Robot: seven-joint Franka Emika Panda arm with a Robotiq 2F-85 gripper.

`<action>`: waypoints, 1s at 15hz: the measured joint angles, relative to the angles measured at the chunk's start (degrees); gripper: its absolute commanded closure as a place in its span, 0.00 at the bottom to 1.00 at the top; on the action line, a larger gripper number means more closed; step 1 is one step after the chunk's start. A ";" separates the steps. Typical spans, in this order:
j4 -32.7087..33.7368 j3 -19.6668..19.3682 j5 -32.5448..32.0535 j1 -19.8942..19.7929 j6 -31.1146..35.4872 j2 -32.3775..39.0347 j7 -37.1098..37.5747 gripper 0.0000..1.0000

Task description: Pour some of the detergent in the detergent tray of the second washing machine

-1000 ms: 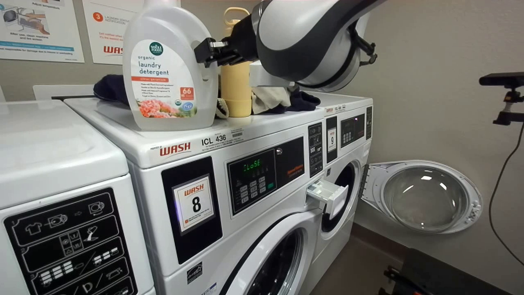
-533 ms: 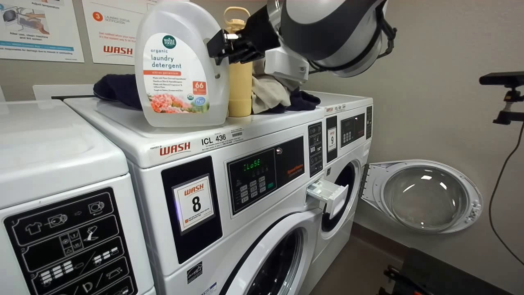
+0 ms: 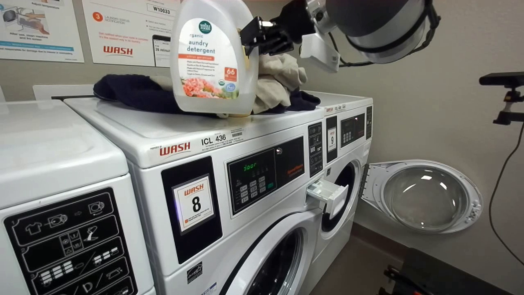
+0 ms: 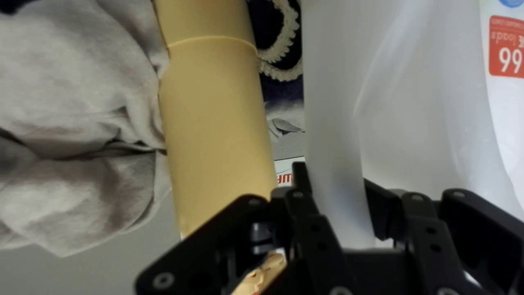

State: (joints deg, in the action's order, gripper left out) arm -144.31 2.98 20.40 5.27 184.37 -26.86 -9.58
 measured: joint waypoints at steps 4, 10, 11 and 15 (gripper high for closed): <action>-1.37 -2.10 -4.27 -1.68 -8.49 -4.30 1.55 0.90; -1.73 -3.80 -11.71 -6.48 -17.99 -8.69 4.60 0.90; -1.74 -4.09 -12.38 -7.29 -19.05 -9.40 4.62 0.90; -1.82 -5.25 -14.66 -10.32 -22.40 -12.26 4.62 0.90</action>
State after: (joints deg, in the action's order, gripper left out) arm -146.13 -2.27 5.74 -5.06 161.97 -39.12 -4.96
